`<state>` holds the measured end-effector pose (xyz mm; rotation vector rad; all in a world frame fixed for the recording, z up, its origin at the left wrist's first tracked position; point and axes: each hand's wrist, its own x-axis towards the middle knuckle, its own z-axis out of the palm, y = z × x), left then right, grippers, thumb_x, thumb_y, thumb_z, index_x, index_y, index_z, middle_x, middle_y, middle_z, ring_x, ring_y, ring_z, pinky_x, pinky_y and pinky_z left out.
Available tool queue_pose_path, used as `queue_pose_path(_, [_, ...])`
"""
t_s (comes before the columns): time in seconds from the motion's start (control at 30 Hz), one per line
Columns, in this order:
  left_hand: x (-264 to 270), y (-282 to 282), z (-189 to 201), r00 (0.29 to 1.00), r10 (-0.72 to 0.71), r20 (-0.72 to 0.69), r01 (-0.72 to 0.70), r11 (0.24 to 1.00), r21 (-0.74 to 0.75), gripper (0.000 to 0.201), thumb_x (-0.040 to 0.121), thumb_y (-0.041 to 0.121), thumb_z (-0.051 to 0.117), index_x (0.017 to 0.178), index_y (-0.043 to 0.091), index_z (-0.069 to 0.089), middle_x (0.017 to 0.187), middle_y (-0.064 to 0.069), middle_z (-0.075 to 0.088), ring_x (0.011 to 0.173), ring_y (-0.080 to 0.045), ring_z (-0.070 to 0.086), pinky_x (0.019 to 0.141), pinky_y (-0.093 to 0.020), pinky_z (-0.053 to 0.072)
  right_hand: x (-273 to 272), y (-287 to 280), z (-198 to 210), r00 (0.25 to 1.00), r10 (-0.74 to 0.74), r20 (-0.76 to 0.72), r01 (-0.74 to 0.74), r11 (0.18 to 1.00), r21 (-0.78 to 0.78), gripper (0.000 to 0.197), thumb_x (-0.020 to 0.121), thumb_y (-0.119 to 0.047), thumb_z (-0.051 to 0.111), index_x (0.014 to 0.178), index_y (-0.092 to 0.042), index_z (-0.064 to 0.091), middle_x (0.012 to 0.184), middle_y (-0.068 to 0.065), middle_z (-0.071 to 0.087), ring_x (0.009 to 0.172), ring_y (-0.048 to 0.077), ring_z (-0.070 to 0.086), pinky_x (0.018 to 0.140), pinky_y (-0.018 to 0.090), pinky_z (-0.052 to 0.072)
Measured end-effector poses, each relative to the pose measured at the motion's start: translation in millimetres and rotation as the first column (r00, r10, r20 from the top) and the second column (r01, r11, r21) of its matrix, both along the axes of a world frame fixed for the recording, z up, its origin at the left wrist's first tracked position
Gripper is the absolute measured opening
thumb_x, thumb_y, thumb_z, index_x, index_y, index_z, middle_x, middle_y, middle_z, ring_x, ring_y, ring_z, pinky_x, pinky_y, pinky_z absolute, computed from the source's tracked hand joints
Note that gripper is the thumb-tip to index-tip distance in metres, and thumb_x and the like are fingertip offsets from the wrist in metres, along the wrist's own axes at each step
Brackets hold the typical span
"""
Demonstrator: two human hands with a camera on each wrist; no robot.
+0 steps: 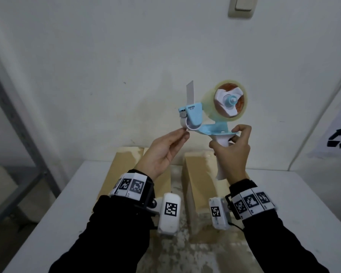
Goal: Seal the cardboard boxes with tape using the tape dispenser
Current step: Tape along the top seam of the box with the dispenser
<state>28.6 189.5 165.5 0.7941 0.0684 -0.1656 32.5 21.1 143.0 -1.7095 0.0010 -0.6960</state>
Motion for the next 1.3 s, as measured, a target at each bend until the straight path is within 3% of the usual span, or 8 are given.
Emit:
queue_pose_path(0.23, [-4.0, 8.7, -15.3, 0.998, -0.028, -0.064, 0.034, 0.994, 0.105, 0.015, 0.086, -0.005, 0.057, 0.100, -0.006, 0.062, 0.075, -0.007, 0.073, 0.071, -0.010, 0.071, 0.064, -0.014, 0.056, -7.8, 3.2, -17.3, 0.999, -0.025, -0.035, 0.027, 0.996, 0.086, 0.078, 0.069, -0.003, 0.073, 0.133, -0.024, 0.035, 0.079, -0.012, 0.060, 0.069, 0.001, 0.060, 0.062, 0.016, 0.046])
queue_pose_path(0.4, [-6.2, 21.1, -24.0, 0.986, -0.031, -0.164, 0.059, 0.983, 0.172, 0.006, 0.084, -0.005, 0.058, 0.088, -0.005, 0.063, 0.068, -0.006, 0.072, 0.063, -0.009, 0.070, 0.057, -0.013, 0.055, -7.3, 3.9, -29.5, 0.998, 0.040, -0.055, -0.035, 0.995, 0.097, 0.059, 0.066, -0.001, 0.077, 0.119, -0.016, 0.056, 0.085, -0.023, 0.058, 0.069, -0.019, 0.057, 0.059, 0.000, 0.043])
queue_pose_path(0.6, [-1.5, 39.1, -31.5, 0.967, 0.041, -0.253, 0.008, 0.982, 0.189, 0.005, 0.085, -0.001, 0.059, 0.087, -0.002, 0.064, 0.064, -0.005, 0.070, 0.055, -0.006, 0.067, 0.053, -0.012, 0.054, 3.4, 17.1, -40.0, 0.974, 0.211, -0.085, -0.202, 0.974, 0.099, 0.062, 0.065, 0.003, 0.076, 0.108, -0.021, 0.038, 0.091, -0.003, 0.061, 0.074, 0.030, 0.066, 0.058, 0.041, 0.058])
queue_pose_path(0.83, [7.8, 70.8, -48.6, 0.950, 0.154, -0.272, -0.065, 0.949, 0.310, 0.019, 0.091, -0.004, 0.050, 0.106, 0.001, 0.060, 0.080, -0.004, 0.064, 0.064, -0.005, 0.063, 0.053, -0.008, 0.051, 12.1, 42.3, -43.4, 0.876, 0.461, -0.143, -0.438, 0.884, 0.163, 0.071, 0.067, 0.003, 0.081, 0.111, -0.019, 0.030, 0.108, 0.000, 0.059, 0.086, 0.002, 0.066, 0.061, 0.018, 0.053])
queue_pose_path(1.03, [28.0, 117.9, -49.5, 0.941, 0.236, -0.245, -0.093, 0.871, 0.482, 0.031, 0.087, -0.004, 0.056, 0.117, -0.007, 0.057, 0.064, -0.002, 0.068, 0.053, -0.004, 0.063, 0.046, -0.008, 0.048, 19.7, 78.0, -44.0, 0.725, 0.648, -0.233, -0.578, 0.757, 0.306, 0.060, 0.081, 0.008, 0.066, 0.115, -0.021, 0.026, 0.115, 0.017, 0.058, 0.085, 0.022, 0.068, 0.070, 0.037, 0.060])
queue_pose_path(1.1, [40.1, 131.7, -46.1, 0.944, 0.228, -0.240, -0.065, 0.838, 0.541, 0.030, 0.086, -0.005, 0.057, 0.116, -0.009, 0.058, 0.058, -0.001, 0.069, 0.046, -0.002, 0.063, 0.042, -0.008, 0.045, 21.3, 91.6, -43.6, 0.731, 0.642, -0.232, -0.578, 0.763, 0.290, 0.062, 0.081, 0.007, 0.066, 0.119, -0.022, 0.026, 0.118, 0.015, 0.057, 0.090, 0.028, 0.067, 0.072, 0.036, 0.060])
queue_pose_path(1.17, [52.4, 140.8, -43.4, 0.954, 0.207, -0.218, -0.033, 0.791, 0.611, 0.031, 0.086, -0.007, 0.056, 0.117, -0.011, 0.057, 0.078, -0.007, 0.069, 0.041, 0.000, 0.060, 0.040, -0.007, 0.042, 24.8, 105.3, -49.5, 0.760, 0.608, -0.231, -0.546, 0.789, 0.282, 0.065, 0.080, 0.006, 0.068, 0.125, -0.020, 0.029, 0.120, 0.011, 0.057, 0.095, 0.029, 0.066, 0.072, 0.035, 0.060])
queue_pose_path(1.3, [84.3, 154.1, -51.8, 0.985, 0.146, -0.095, -0.022, 0.648, 0.761, 0.033, 0.081, -0.013, 0.059, 0.113, -0.017, 0.056, 0.089, -0.016, 0.063, 0.038, -0.001, 0.058, 0.045, -0.008, 0.047, 34.3, 131.4, -66.1, 0.833, 0.476, -0.282, -0.370, 0.859, 0.354, 0.051, 0.070, 0.000, 0.076, 0.116, -0.003, 0.056, 0.106, 0.016, 0.067, 0.089, 0.029, 0.066, 0.078, 0.045, 0.055])
